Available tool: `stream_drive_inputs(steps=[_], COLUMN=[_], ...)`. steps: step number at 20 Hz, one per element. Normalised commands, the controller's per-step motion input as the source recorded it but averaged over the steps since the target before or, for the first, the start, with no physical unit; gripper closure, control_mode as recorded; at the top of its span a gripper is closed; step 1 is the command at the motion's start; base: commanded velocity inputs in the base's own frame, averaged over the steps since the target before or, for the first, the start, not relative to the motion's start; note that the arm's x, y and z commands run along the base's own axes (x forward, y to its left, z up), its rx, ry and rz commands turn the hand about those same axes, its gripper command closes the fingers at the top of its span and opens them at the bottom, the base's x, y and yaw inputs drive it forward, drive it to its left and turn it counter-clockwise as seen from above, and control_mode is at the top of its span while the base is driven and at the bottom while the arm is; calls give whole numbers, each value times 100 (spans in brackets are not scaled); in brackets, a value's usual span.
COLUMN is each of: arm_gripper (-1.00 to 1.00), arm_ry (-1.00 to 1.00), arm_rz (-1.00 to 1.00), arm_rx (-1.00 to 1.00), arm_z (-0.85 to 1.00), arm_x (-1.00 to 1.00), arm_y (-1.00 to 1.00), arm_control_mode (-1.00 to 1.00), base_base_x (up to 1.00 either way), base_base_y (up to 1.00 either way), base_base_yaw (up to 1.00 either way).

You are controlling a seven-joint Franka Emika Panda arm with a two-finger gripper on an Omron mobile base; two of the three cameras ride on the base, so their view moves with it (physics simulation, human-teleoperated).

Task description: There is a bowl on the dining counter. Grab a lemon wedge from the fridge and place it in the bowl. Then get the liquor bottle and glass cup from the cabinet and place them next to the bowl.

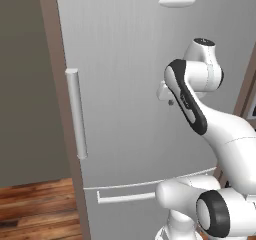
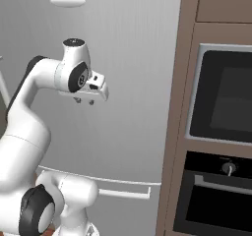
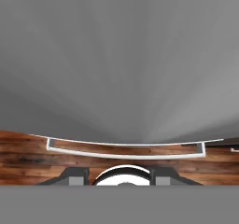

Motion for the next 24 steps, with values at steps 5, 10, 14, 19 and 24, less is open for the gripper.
stream_drive_inputs(steps=[5,10,14,19,24], arm_gripper=[-100,-100,-100,-100,-100], arm_ry=[0,0,0,0,0], arm_rz=[0,0,0,0,0], arm_rx=[0,0,0,0,0], arm_z=[0,0,0,0,0], arm_x=[0,0,0,0,0], arm_y=[0,0,0,0,0], arm_control_mode=[100,100,100,100,100], base_base_x=[0,-42,-54,-28,-4], base_base_y=[0,17,66,97,97], base_base_yaw=[0,4,8,2,-17])
